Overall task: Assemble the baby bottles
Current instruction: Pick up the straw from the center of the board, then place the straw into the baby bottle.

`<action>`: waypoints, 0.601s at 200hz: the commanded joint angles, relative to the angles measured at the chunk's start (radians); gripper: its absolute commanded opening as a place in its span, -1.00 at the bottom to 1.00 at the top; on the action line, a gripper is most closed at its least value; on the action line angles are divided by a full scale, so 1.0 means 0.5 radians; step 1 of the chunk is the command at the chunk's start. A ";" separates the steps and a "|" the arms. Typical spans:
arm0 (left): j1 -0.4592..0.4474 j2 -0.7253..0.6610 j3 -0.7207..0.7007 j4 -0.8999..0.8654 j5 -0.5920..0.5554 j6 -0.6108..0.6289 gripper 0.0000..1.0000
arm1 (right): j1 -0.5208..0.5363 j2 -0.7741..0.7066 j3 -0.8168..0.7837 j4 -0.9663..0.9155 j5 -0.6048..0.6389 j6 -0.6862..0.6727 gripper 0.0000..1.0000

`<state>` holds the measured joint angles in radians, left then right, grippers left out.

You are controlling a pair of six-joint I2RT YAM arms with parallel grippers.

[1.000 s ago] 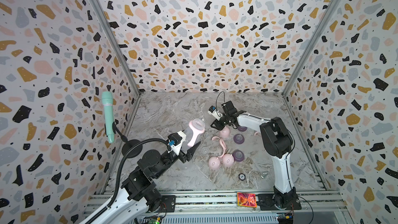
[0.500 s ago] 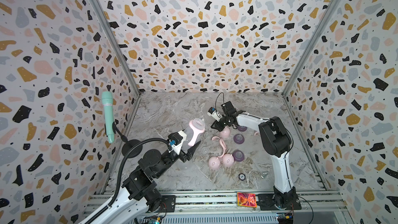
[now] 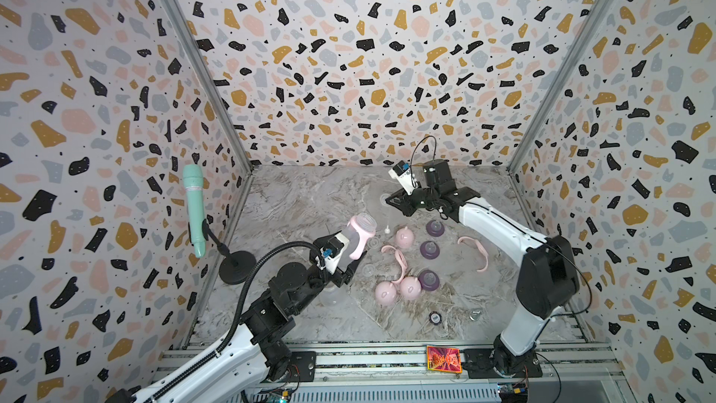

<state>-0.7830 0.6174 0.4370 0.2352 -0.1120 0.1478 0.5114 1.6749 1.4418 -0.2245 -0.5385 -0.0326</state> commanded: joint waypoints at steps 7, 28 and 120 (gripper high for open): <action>-0.008 -0.027 -0.008 0.228 -0.034 0.074 -0.56 | 0.046 -0.283 0.009 -0.067 -0.067 0.133 -1.00; -0.007 -0.007 0.020 0.176 0.001 0.096 -0.55 | 0.148 -0.408 0.079 -0.168 -0.089 0.100 -1.00; -0.008 0.117 0.098 0.157 -0.022 0.177 -0.63 | 0.507 -0.556 0.379 -0.312 -0.124 0.026 -1.00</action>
<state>-0.7830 0.6903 0.4404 0.2546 -0.1146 0.2245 0.7471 1.4422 1.5806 -0.3599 -0.5789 -0.0097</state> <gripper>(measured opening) 0.772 0.153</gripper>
